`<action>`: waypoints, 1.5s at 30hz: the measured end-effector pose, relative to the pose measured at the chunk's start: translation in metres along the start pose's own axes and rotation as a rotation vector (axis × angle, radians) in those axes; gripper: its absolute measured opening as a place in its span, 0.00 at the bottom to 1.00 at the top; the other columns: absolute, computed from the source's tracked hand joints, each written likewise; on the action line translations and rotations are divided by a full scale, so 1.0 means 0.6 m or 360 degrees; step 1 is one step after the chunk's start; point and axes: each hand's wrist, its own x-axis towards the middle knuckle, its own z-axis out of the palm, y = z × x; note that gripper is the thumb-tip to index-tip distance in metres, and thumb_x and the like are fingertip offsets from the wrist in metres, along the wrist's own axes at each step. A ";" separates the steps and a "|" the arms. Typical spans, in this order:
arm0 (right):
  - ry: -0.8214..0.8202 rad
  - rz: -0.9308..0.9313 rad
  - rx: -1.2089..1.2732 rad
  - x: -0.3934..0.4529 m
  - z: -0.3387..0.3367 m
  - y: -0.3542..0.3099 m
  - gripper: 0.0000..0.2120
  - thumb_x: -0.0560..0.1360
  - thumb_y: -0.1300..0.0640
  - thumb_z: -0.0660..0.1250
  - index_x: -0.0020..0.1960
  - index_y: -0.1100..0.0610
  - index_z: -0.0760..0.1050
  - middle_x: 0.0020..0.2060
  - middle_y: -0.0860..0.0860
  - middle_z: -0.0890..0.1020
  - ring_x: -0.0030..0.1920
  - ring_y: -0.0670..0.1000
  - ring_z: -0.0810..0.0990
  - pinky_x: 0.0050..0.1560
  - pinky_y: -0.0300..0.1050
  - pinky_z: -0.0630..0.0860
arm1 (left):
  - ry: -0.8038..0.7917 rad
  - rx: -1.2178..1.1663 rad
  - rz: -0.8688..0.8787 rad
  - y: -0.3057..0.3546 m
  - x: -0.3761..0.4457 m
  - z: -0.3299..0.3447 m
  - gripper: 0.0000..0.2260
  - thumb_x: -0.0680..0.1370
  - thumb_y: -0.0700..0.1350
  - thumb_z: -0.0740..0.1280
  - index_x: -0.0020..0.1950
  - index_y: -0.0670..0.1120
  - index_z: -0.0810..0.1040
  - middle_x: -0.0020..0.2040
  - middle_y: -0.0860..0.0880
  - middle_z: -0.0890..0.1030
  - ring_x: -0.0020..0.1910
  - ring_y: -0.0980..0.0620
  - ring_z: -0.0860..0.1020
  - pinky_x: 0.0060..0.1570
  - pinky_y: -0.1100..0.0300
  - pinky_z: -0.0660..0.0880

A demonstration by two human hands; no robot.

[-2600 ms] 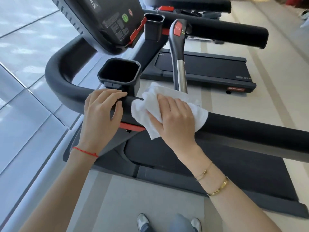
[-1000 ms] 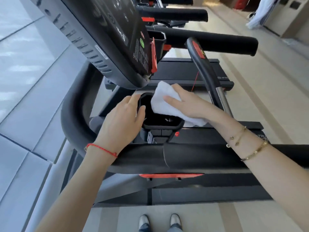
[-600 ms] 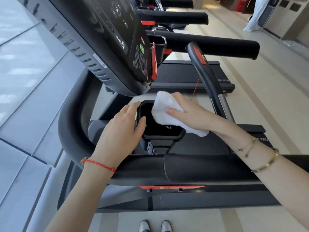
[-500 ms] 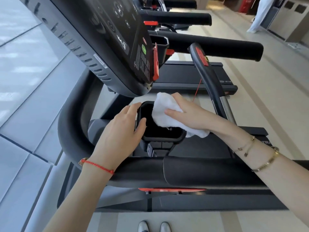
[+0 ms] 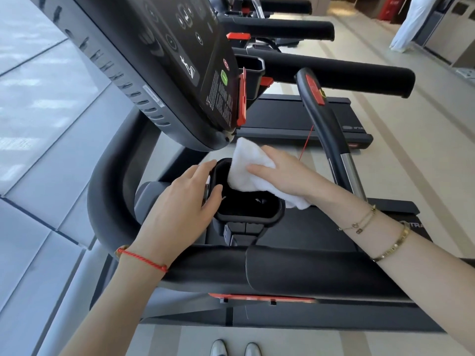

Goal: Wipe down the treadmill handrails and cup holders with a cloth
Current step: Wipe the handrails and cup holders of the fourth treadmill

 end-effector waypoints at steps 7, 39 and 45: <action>-0.0144 0.0419 0.0322 -0.079 0.018 0.023 0.37 0.80 0.40 0.57 0.77 0.61 0.48 0.65 0.53 0.72 0.61 0.52 0.73 0.63 0.51 0.72 | 0.0012 0.0047 0.0015 -0.002 0.002 0.005 0.22 0.80 0.51 0.61 0.73 0.48 0.68 0.54 0.50 0.78 0.46 0.52 0.77 0.44 0.55 0.75; 0.0072 0.0013 -0.0277 -0.021 0.005 -0.028 0.13 0.82 0.44 0.56 0.55 0.54 0.66 0.46 0.47 0.74 0.47 0.53 0.72 0.37 0.44 0.63 | 0.0376 0.0049 -0.0054 -0.026 -0.099 -0.058 0.12 0.80 0.50 0.61 0.53 0.47 0.83 0.43 0.56 0.82 0.41 0.52 0.79 0.55 0.45 0.75; 0.0123 0.0247 -0.0138 -0.065 0.022 -0.007 0.32 0.82 0.44 0.57 0.74 0.66 0.53 0.67 0.61 0.70 0.60 0.58 0.72 0.51 0.46 0.65 | 0.0539 0.0200 -0.0066 -0.033 -0.122 -0.044 0.17 0.80 0.47 0.61 0.32 0.46 0.77 0.28 0.57 0.70 0.31 0.55 0.68 0.52 0.54 0.69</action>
